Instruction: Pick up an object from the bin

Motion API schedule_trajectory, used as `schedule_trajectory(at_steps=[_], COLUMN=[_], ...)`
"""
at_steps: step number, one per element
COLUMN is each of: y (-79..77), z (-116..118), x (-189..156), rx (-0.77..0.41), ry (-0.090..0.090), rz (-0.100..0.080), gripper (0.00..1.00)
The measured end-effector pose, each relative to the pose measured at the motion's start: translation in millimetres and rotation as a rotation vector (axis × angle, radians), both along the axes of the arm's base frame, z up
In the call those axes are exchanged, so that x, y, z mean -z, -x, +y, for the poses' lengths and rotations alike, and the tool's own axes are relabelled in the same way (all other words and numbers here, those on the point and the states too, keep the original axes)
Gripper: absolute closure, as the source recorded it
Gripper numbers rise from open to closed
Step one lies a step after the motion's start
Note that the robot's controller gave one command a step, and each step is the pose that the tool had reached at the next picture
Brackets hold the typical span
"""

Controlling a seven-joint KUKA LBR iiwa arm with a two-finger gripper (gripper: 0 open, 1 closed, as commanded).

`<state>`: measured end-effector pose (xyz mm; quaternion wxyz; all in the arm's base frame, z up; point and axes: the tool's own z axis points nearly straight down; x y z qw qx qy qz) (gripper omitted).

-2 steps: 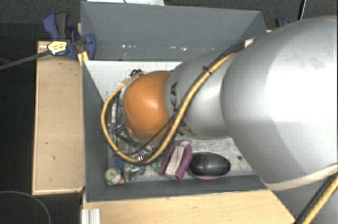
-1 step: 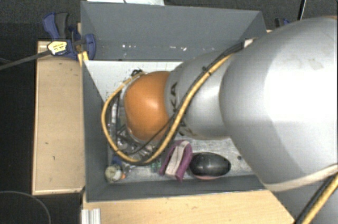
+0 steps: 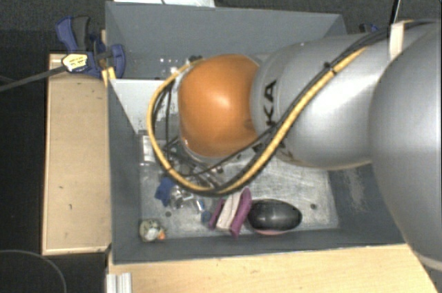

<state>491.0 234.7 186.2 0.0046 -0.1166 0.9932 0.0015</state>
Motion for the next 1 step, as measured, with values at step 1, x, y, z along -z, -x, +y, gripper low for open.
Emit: schedule_trajectory(at_steps=[1], y=[-2.0], z=[-11.2], x=[-114.4], rx=[0.031], ry=[-0.001], rz=[-0.002], gripper=[1.0])
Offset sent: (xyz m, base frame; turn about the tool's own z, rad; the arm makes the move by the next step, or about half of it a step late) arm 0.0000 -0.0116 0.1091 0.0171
